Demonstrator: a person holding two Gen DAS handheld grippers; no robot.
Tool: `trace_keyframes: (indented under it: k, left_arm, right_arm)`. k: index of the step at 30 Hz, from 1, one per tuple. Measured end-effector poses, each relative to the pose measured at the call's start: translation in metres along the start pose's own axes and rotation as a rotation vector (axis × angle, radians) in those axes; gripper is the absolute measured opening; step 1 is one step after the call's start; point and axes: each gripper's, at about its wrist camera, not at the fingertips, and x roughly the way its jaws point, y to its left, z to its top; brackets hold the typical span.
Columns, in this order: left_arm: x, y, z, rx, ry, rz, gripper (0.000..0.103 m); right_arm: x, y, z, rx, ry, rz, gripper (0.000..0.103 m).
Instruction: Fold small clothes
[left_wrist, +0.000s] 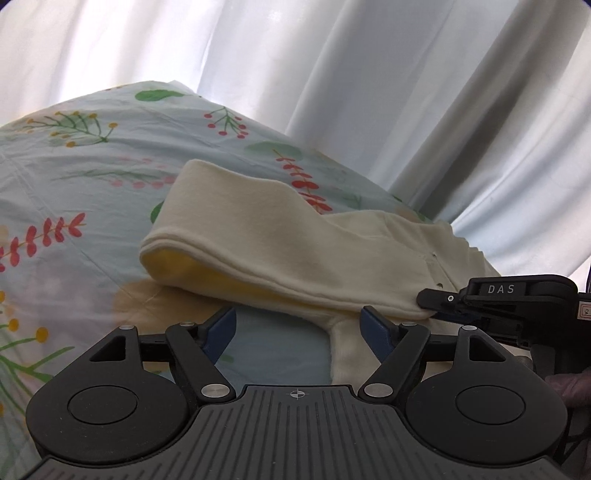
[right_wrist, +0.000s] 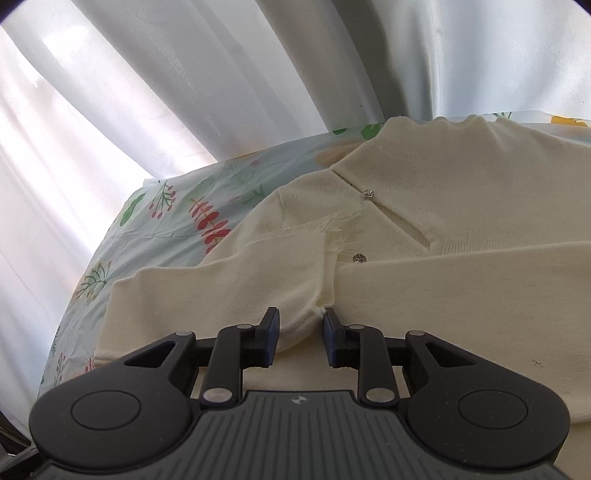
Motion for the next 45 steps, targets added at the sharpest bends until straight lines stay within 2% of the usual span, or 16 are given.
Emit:
trace_keyframes:
  k: [3,7,10,14,19,21,24,25,27,30,33,34,40,43,44,45]
  left_arm:
    - [0.003,-0.001,0.000,0.007,0.016,0.011,0.079]
    - [0.007,-0.007,0.001,0.035,0.007,0.040,0.079]
    - [0.017,-0.008,0.007,0.004,0.010,0.061,0.079]
    - [0.029,-0.016,0.012,0.008,0.036,0.051,0.076]
    - [0.028,-0.022,0.010,0.050,0.050,0.008,0.075]
    - [0.030,-0.023,0.009,0.056,0.053,0.013,0.076]
    - [0.034,-0.026,0.009,0.054,0.071,0.029,0.076]
    - [0.035,-0.027,0.009,0.056,0.068,0.032,0.077]
    - [0.037,-0.029,0.010,0.076,0.066,0.048,0.077]
    - [0.039,-0.028,0.012,0.091,0.067,0.075,0.077]
    - [0.038,-0.023,0.014,0.052,0.058,0.071,0.074]
    - [0.038,-0.022,0.015,0.041,0.057,0.068,0.073]
    - [0.039,-0.028,0.015,0.052,0.091,0.051,0.070]
    - [0.031,-0.031,0.013,0.072,0.096,0.075,0.071]
    - [0.026,-0.029,0.013,0.072,0.095,0.091,0.071]
    - [0.022,-0.028,0.013,0.065,0.091,0.105,0.071]
  right_arm:
    - [-0.009,0.004,0.001,-0.024,-0.047,-0.007,0.006]
    - [-0.076,0.005,0.004,-0.045,-0.262,0.026,0.006]
    - [-0.123,-0.027,-0.006,0.010,-0.373,-0.041,0.006]
    - [-0.132,-0.082,-0.024,0.032,-0.294,-0.186,0.006]
    - [-0.125,-0.130,-0.028,0.204,-0.203,-0.152,0.017]
    - [-0.117,-0.133,-0.024,0.214,-0.192,-0.140,0.030]
    - [-0.097,-0.125,-0.021,0.187,-0.179,-0.163,0.034]
    - [-0.094,-0.121,-0.020,0.169,-0.179,-0.180,0.033]
    - [-0.094,-0.113,-0.016,0.140,-0.171,-0.199,0.003]
    - [-0.124,-0.092,-0.018,-0.001,-0.306,-0.268,0.003]
    - [-0.150,-0.088,-0.023,-0.134,-0.413,-0.480,0.003]
    - [-0.153,-0.091,-0.023,-0.157,-0.415,-0.519,0.003]
    - [-0.156,-0.129,-0.016,-0.071,-0.305,-0.463,0.003]
    - [-0.156,-0.135,-0.022,-0.042,-0.303,-0.566,0.004]
    - [-0.157,-0.136,-0.024,-0.024,-0.307,-0.635,0.011]
    - [-0.163,-0.138,-0.031,0.008,-0.314,-0.659,0.027]
